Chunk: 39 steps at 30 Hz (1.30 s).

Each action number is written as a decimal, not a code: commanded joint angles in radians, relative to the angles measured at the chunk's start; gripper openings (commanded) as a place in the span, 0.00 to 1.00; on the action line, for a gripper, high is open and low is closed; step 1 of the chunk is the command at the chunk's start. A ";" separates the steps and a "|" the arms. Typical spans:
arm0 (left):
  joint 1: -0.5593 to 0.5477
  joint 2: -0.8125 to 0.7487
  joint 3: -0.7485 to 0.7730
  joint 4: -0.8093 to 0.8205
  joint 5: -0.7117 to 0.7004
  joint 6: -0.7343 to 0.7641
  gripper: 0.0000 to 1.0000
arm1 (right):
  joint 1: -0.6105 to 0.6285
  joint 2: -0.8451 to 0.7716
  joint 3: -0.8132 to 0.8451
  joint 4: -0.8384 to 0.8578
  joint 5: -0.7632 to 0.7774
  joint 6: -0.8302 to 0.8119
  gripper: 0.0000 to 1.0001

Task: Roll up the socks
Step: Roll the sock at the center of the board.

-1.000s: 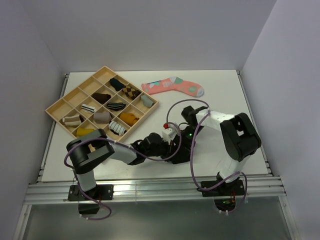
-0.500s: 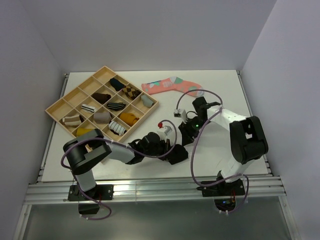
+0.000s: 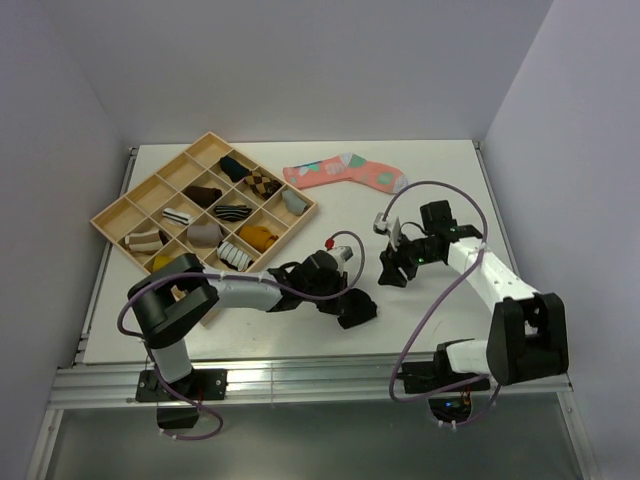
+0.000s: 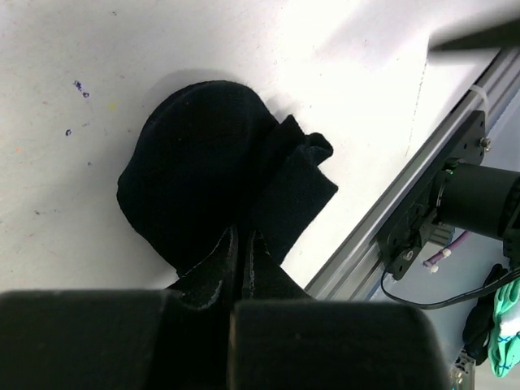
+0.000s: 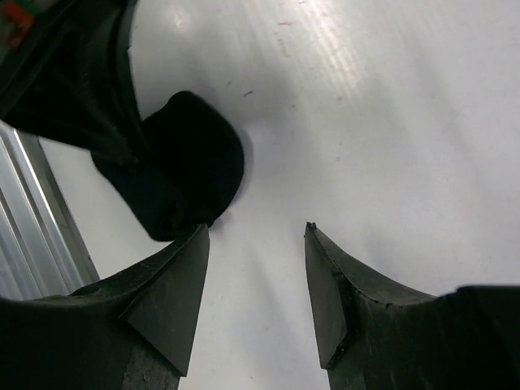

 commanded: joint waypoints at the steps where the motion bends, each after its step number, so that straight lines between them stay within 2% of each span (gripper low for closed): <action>1: 0.000 0.035 0.074 -0.243 0.019 0.014 0.00 | -0.002 -0.082 -0.061 0.024 -0.057 -0.116 0.58; 6: 0.020 0.104 0.189 -0.328 0.090 0.048 0.00 | -0.001 -0.136 -0.097 -0.086 -0.121 -0.287 0.60; 10: 0.049 0.146 0.216 -0.328 0.175 0.056 0.00 | -0.001 -0.147 -0.103 -0.256 -0.158 -0.517 0.61; 16: 0.101 0.178 0.226 -0.296 0.267 0.045 0.00 | 0.027 -0.138 -0.133 -0.311 -0.129 -0.630 0.64; 21: 0.118 0.202 0.244 -0.299 0.318 0.051 0.00 | 0.093 -0.187 -0.189 -0.228 -0.097 -0.590 0.65; 28: 0.125 0.218 0.242 -0.274 0.350 0.042 0.00 | 0.226 -0.299 -0.279 0.004 0.002 -0.449 0.66; 34: 0.124 0.225 0.242 -0.265 0.370 0.040 0.00 | 0.344 -0.310 -0.324 0.120 0.100 -0.374 0.67; 39: 0.125 0.230 0.252 -0.270 0.376 0.046 0.00 | 0.400 -0.277 -0.333 0.153 0.147 -0.354 0.67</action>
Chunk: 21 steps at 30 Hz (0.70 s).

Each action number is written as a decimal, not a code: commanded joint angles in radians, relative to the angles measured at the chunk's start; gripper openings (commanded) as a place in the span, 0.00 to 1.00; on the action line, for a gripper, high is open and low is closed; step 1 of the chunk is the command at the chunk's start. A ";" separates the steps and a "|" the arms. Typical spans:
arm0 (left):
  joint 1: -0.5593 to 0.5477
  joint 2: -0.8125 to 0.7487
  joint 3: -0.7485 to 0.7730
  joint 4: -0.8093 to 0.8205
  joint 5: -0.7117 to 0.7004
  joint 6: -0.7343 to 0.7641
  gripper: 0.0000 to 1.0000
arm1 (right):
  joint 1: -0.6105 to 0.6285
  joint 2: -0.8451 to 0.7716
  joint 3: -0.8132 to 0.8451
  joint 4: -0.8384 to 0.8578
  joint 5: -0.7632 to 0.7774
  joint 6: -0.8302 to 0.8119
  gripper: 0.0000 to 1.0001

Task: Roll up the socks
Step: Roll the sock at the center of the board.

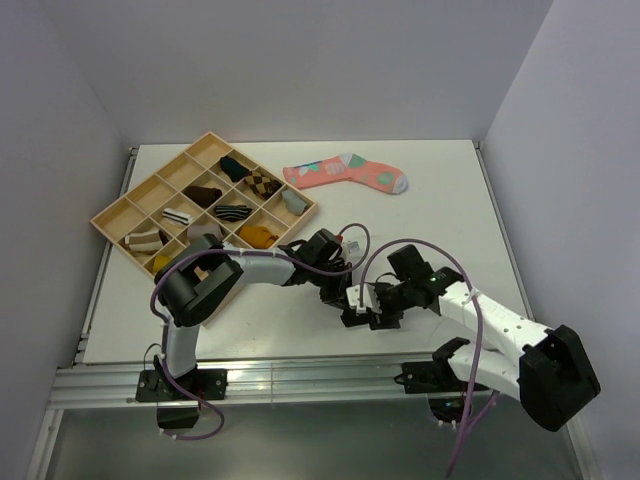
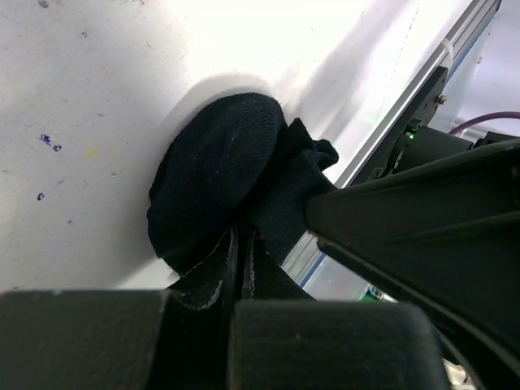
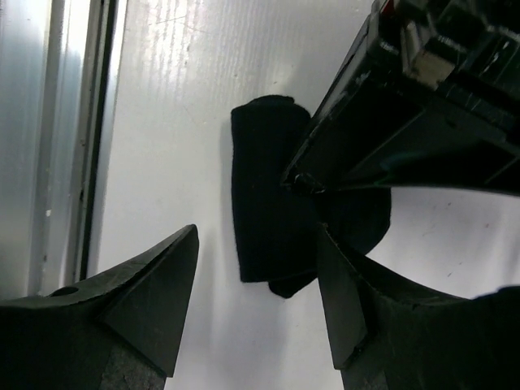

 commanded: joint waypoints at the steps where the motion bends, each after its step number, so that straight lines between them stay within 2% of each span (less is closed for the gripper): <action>1: -0.003 0.034 0.011 -0.039 -0.007 0.035 0.00 | 0.031 0.024 -0.010 0.092 0.056 0.037 0.67; 6: -0.003 0.031 0.001 -0.022 0.000 0.019 0.00 | 0.060 0.077 -0.018 0.108 0.108 0.040 0.65; 12: 0.006 0.032 -0.009 0.010 0.016 -0.008 0.00 | 0.065 0.097 -0.029 0.126 0.135 0.063 0.44; 13: 0.009 0.031 -0.010 0.012 0.014 -0.014 0.01 | 0.063 0.100 -0.027 0.123 0.140 0.066 0.36; 15: 0.014 0.027 -0.018 0.040 0.006 -0.036 0.01 | 0.065 0.103 -0.023 0.125 0.145 0.076 0.28; 16: 0.017 0.023 -0.028 0.051 0.003 -0.045 0.05 | 0.063 0.112 -0.014 0.114 0.146 0.079 0.24; 21: 0.031 -0.026 -0.079 0.130 -0.032 -0.108 0.15 | 0.062 0.155 0.011 0.094 0.134 0.095 0.15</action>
